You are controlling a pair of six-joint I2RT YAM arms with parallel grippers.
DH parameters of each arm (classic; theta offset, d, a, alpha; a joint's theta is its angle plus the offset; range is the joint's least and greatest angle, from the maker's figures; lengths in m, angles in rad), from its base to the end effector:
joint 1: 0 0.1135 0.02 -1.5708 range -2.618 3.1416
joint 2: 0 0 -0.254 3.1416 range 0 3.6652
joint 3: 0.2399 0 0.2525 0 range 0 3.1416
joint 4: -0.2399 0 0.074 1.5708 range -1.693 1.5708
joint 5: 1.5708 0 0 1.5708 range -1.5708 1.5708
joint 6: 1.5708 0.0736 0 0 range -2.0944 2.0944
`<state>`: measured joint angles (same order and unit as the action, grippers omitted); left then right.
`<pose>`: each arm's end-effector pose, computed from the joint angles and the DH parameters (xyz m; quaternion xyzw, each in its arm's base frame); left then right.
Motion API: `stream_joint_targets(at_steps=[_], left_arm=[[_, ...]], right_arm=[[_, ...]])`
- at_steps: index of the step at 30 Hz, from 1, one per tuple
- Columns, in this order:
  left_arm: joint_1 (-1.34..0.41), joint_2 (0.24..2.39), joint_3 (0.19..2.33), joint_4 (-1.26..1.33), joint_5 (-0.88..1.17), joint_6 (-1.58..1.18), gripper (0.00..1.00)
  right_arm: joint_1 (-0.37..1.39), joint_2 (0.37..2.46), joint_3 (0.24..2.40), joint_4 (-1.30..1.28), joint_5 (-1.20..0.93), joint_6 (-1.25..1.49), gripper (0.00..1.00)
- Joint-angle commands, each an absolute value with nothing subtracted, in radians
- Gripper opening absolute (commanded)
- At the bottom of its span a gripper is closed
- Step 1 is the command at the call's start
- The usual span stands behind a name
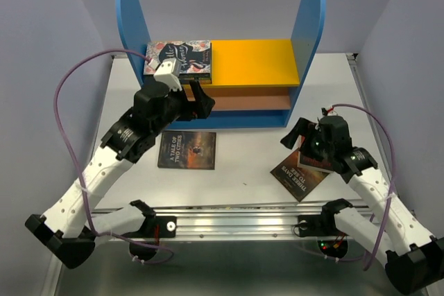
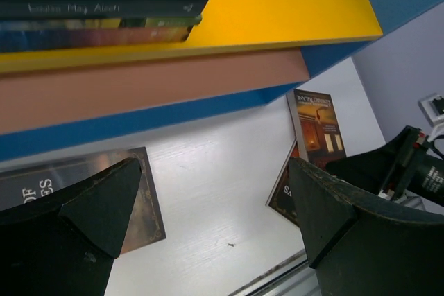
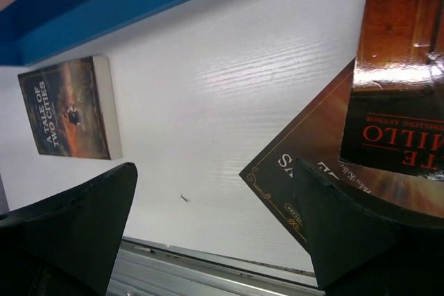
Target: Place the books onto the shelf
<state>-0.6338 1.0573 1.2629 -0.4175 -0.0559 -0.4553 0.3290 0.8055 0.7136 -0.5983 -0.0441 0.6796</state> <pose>0.2178 -0.1550 0.4125 0.0518 0.7761 -0.3068 0.5485 0.1954 0.0701 0.2400 0.1485 0.8922 0.2234 0.3634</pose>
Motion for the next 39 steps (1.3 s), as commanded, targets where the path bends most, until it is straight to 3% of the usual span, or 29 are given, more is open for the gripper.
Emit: stream_joint_targets(at_steps=[1, 7, 14, 18, 27, 39], left_arm=[[-0.643, 0.95, 1.102, -0.331, 0.01, -0.509, 0.99], [-0.646, 0.847, 0.809, -0.396, 0.019, -0.658, 0.99], [-0.646, 0.911, 0.755, -0.601, -0.319, -0.88, 0.99], [-0.614, 0.951, 0.724, -0.611, -0.462, -1.018, 0.99], [-0.293, 0.995, 0.624, -0.379, -0.408, -0.96, 0.99], [-0.181, 1.094, 0.523, -0.23, -0.284, -0.948, 0.99]], right_arm=[[0.333, 0.839, 0.663, -0.413, -0.242, 0.64, 1.0], [0.396, 0.884, 0.632, -0.332, -0.258, 0.624, 1.0], [0.651, 1.01, 0.624, -0.24, -0.094, 0.661, 1.0], [0.699, 1.1, 0.621, -0.143, -0.061, 0.692, 1.0], [0.813, 1.316, 0.702, 0.057, 0.03, 0.687, 1.0], [0.876, 1.635, 0.922, 0.238, 0.149, 0.514, 1.0]])
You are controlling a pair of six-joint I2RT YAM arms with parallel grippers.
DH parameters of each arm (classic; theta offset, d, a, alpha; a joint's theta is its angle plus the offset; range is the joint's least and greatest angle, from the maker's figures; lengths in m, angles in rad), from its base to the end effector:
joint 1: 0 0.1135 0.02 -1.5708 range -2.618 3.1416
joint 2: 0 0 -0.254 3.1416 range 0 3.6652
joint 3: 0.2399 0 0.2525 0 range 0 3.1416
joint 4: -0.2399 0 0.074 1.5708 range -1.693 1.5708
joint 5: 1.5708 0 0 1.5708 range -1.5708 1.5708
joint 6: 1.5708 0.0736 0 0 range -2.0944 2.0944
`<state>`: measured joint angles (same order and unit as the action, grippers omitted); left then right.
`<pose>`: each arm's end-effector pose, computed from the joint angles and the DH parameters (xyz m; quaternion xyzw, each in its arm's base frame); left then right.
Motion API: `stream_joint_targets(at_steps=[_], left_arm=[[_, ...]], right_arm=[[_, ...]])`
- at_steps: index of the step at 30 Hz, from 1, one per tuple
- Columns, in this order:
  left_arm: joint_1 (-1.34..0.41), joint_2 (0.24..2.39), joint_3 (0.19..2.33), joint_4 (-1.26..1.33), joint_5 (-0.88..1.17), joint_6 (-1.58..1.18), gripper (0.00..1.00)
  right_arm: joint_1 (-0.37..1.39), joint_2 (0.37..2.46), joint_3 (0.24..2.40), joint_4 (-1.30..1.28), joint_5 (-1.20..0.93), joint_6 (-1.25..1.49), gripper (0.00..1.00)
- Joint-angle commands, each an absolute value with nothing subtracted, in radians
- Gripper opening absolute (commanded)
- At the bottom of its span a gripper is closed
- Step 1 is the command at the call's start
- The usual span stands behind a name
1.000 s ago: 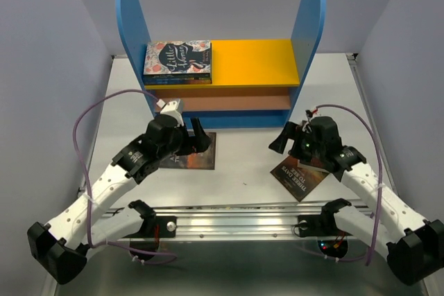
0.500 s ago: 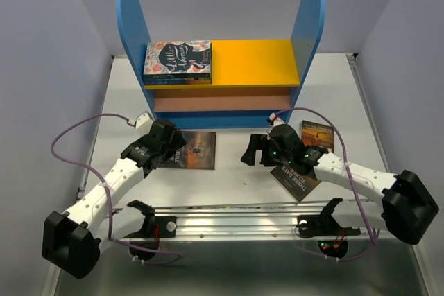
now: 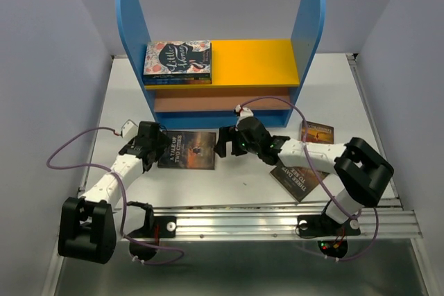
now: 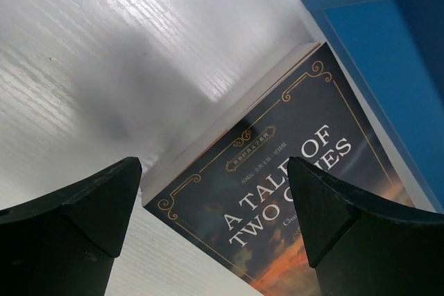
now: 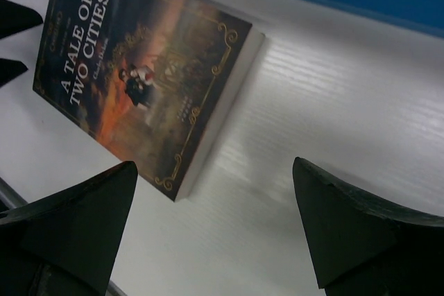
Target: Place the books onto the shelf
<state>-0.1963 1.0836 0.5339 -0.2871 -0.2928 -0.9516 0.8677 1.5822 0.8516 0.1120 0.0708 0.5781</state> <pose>0.2379 -0.0257 0.1537 -0.3891 0.8391 -0.0784 0.3720 0.2404 0.2756 0.1630 -0.1121 0.8813 0.2794 0.3643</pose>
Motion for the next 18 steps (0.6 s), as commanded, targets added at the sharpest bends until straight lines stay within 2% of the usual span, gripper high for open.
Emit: stream_joint_targets(at_steps=[1, 5, 18], left_arm=[[-0.175, 1.097, 0.522, -0.227, -0.282, -0.943, 0.99], [-0.173, 1.097, 0.514, -0.219, -0.272, -0.936, 0.99], [-0.17, 1.189, 0.503, -0.163, -0.245, -0.924, 0.99]], right_arm=[[0.876, 1.658, 0.939, 0.238, 0.156, 0.511, 1.0], [0.876, 1.771, 1.011, 0.248, 0.161, 0.503, 1.0], [0.876, 1.928, 1.143, 0.296, 0.081, 0.555, 1.0]])
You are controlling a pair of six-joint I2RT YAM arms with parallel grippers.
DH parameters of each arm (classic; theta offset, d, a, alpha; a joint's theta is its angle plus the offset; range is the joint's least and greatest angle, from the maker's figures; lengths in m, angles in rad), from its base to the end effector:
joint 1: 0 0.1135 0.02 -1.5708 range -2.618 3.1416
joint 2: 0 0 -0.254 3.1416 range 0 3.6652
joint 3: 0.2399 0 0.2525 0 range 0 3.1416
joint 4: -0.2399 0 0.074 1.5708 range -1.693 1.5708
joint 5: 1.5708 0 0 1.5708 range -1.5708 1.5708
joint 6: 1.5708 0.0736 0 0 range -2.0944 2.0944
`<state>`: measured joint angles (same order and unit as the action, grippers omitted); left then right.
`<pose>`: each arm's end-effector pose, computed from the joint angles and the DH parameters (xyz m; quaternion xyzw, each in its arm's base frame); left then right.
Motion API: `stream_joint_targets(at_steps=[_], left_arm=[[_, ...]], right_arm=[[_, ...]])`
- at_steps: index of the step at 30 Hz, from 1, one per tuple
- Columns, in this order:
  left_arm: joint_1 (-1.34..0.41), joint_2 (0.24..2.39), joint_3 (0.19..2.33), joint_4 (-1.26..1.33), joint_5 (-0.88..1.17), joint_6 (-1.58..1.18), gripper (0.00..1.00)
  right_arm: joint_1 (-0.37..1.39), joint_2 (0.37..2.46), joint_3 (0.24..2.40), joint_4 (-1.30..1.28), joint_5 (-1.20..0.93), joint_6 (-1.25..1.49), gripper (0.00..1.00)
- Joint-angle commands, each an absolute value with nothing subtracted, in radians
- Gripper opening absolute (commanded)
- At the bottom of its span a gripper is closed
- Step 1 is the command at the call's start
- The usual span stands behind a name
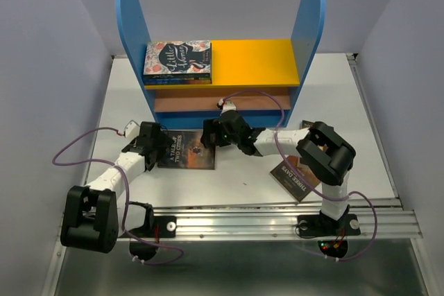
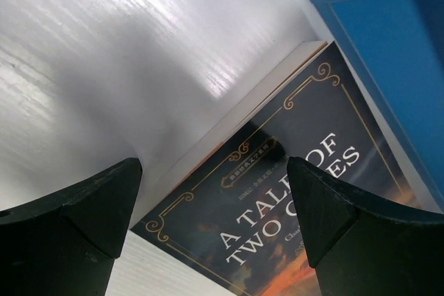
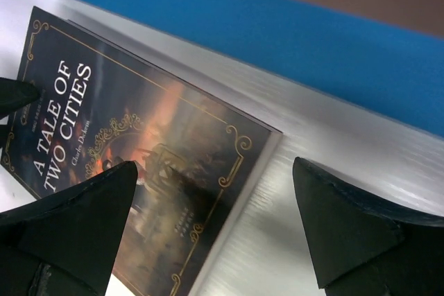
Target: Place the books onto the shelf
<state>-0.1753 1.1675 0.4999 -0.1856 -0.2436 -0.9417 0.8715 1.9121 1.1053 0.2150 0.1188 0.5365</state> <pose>0.2450 -0.0254 0.1328 -0.3871 0.8460 -0.0882 0.3559 0.2900 0.3312 0.1352 -0.1194 0.8733 0.2639 0.3917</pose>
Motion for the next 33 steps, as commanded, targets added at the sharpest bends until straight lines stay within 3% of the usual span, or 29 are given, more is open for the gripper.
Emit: stream_joint_targets(at_steps=[1, 18, 25, 27, 33], left_arm=[[-0.17, 1.203, 0.511, -0.161, -0.245, -0.922, 0.99], [-0.17, 1.243, 0.505, -0.127, -0.167, -0.887, 0.99], [-0.17, 1.25, 0.495, -0.101, -0.132, -0.885, 0.56], [-0.17, 1.258, 0.497, -0.1, -0.127, -0.884, 0.48], [-0.17, 1.275, 0.505, -0.1, -0.123, -0.877, 0.48]], right_arm=[[0.876, 1.939, 1.144, 0.305, 0.062, 0.56, 1.0], [0.876, 1.872, 1.081, 0.48, -0.199, 0.61, 1.0], [0.876, 1.859, 1.072, 0.523, -0.287, 0.647, 0.97], [0.876, 1.858, 1.069, 0.522, -0.301, 0.652, 0.9], [0.876, 1.873, 1.072, 0.451, -0.282, 0.67, 0.51]])
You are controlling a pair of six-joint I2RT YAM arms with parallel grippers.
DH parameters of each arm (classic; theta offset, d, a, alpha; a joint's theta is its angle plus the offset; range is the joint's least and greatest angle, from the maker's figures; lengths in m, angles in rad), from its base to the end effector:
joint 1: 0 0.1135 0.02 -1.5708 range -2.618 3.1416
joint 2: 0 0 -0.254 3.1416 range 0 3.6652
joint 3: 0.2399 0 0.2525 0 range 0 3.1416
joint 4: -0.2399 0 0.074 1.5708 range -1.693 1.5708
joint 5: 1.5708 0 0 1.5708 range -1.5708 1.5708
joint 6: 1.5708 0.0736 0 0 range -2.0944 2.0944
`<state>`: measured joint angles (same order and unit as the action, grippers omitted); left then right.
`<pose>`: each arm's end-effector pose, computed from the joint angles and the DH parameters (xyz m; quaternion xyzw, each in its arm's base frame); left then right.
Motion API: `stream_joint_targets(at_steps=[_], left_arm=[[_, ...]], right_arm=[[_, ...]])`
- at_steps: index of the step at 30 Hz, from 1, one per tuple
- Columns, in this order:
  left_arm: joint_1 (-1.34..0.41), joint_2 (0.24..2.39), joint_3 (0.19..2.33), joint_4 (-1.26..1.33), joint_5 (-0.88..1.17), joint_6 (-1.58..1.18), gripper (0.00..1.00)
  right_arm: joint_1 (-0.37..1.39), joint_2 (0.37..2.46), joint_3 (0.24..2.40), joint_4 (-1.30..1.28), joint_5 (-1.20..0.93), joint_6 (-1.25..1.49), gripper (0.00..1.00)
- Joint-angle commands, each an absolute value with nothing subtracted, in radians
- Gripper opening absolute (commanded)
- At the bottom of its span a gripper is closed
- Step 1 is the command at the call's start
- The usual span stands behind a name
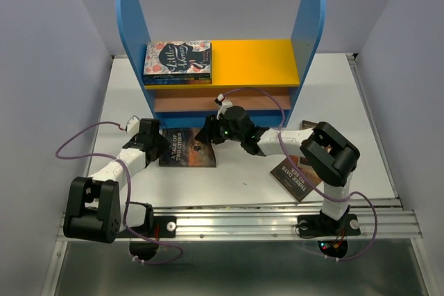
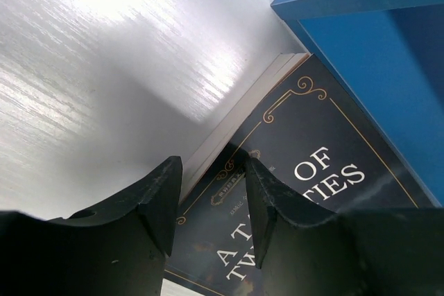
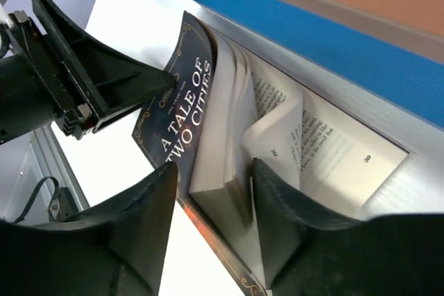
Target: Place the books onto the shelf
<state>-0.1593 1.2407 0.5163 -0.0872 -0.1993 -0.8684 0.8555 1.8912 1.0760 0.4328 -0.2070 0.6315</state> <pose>0.2607 -0.0271 0.1302 -0.3554 0.8539 -0.1008 0.3665 0.2820 0.3476 0.1627 -0.1496 0.8125 0.4399 0.3520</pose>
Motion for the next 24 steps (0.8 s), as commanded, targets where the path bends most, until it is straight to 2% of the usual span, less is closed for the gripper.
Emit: stream_joint_targets(at_steps=[1, 2, 3, 6, 8, 9, 12, 16, 21, 24], left_arm=[[-0.17, 1.275, 0.506, -0.101, -0.124, -0.877, 0.48], [-0.17, 1.275, 0.508, -0.103, -0.126, -0.873, 0.48], [-0.172, 1.275, 0.515, -0.109, -0.133, -0.873, 0.48], [-0.172, 1.261, 0.523, -0.127, -0.14, -0.864, 0.48], [-0.172, 1.241, 0.529, -0.138, -0.14, -0.856, 0.54], [-0.17, 1.232, 0.537, -0.143, -0.127, -0.836, 0.67], [-0.172, 1.181, 0.549, -0.141, -0.066, -0.781, 0.99], [-0.244, 1.031, 0.563, -0.115, -0.02, -0.724, 0.99], [-0.463, 0.879, 0.623, -0.057, -0.155, -0.715, 0.99], [-0.508, 0.836, 0.665, -0.008, -0.169, -0.641, 0.99]], right_arm=[[0.876, 1.878, 1.071, 0.44, -0.276, 0.666, 0.46], [0.876, 1.878, 1.065, 0.419, -0.252, 0.667, 0.41], [0.876, 1.879, 1.063, 0.407, -0.238, 0.669, 0.41], [0.876, 1.879, 1.071, 0.322, -0.143, 0.657, 0.27], [0.876, 1.868, 1.063, 0.299, -0.1, 0.649, 0.01], [0.876, 1.859, 1.058, 0.298, -0.085, 0.653, 0.01], [0.876, 1.803, 1.058, 0.259, -0.028, 0.644, 0.01], [0.844, 1.723, 1.097, 0.131, 0.025, 0.667, 0.01], [0.77, 1.637, 1.108, 0.003, -0.078, 0.695, 0.01], [0.724, 1.606, 1.103, -0.06, -0.155, 0.706, 0.01]])
